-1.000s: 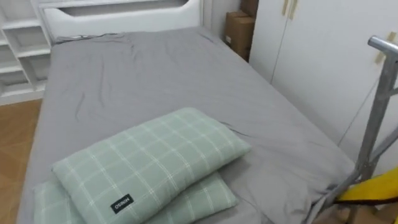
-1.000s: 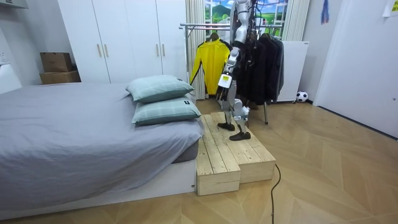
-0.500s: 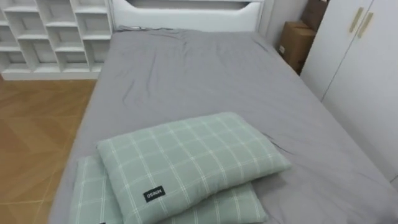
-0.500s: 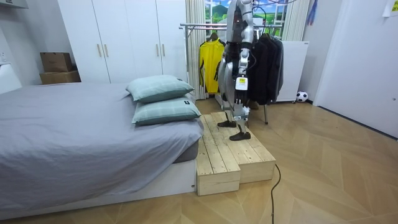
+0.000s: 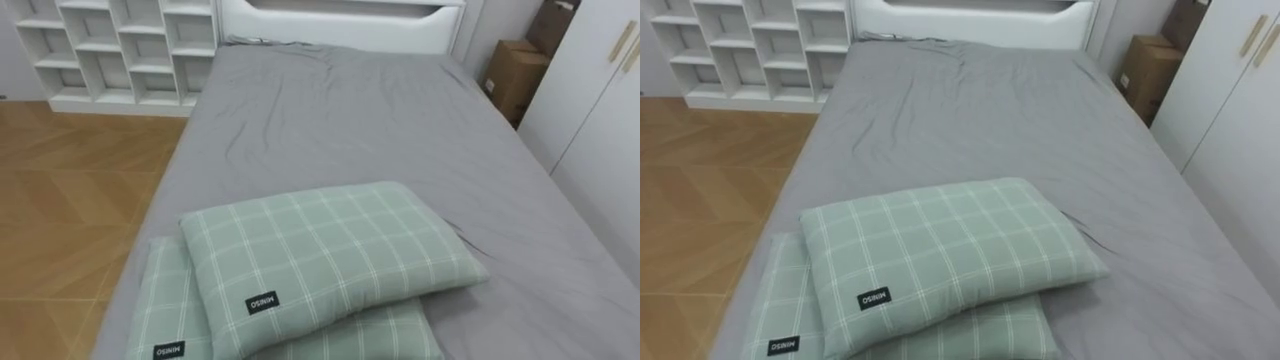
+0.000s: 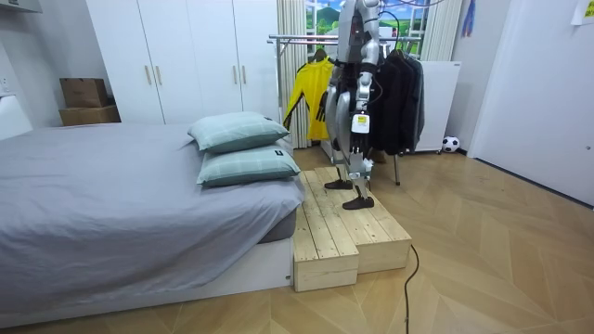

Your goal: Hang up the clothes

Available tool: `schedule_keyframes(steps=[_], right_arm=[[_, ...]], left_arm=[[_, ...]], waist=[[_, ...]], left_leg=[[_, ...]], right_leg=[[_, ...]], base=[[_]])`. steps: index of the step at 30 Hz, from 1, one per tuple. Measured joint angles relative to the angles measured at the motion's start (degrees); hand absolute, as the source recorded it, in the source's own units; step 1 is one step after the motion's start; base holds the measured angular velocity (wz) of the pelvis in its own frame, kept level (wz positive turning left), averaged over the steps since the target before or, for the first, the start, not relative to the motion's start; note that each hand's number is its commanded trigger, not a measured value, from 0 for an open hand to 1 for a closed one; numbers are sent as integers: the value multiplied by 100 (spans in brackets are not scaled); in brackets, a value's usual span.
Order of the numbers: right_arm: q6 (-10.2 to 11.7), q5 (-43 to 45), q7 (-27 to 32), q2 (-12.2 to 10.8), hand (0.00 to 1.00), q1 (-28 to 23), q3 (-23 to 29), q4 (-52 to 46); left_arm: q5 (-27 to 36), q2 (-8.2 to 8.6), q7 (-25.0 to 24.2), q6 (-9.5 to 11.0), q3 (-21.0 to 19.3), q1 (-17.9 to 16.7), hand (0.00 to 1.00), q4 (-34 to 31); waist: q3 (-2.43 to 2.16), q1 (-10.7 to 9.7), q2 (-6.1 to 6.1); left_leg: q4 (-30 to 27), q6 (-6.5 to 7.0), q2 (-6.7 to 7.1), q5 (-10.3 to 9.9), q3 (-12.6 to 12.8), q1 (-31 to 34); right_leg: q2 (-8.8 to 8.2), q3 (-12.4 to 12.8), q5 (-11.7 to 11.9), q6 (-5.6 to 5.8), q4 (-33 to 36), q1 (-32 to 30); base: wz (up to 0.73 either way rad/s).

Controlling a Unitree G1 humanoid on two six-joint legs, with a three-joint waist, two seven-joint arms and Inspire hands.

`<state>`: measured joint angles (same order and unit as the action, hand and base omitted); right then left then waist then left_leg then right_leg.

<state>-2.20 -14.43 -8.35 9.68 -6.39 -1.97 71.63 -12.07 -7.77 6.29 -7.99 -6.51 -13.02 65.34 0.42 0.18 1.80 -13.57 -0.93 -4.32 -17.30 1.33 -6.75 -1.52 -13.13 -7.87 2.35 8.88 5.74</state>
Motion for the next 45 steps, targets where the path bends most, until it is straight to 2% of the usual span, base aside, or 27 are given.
schedule_keyframes(steps=[6, 18, 22, 31, 45], right_arm=[[-159, -84, 0, -1, 0, -78, 112, 1], [-191, -102, 51, 32, 0, -143, 149, -63], [-265, -100, 75, 31, 0, -124, 139, -82], [-268, -110, 161, 17, 0, -109, 101, -62], [-283, -98, 229, 16, 0, -136, 102, -102]], left_arm=[[-8, 0, -180, -315, -11, -130, 0, 13], [3, 12, -521, -531, 5, -174, 0, 24], [-10, 11, -543, -539, 109, -134, 0, 14], [-29, -3, -561, -538, 249, 3, 0, 14], [-172, -2, -415, -540, 220, 19, 0, 12]], waist=[[-13, 11, -26], [-12, 12, -114], [-9, 14, -106], [-4, 8, -99], [-5, 5, -128]], left_leg=[[1, 0, 6, 1, -9, -10], [-2, -1, 6, 2, -39, -10], [-4, 0, 8, 1, -39, -10], [-4, 0, 7, 1, -36, -12], [9, 0, 6, 1, -20, -20]], right_leg=[[1, 5, 1, -2, -27, 25], [0, 6, 1, -2, -23, 39], [-1, 15, 0, -1, -22, 38], [2, 25, 0, -1, -24, 36], [6, 30, 0, -1, -25, 33]], base=[[1], [0], [0], [0], [0]])
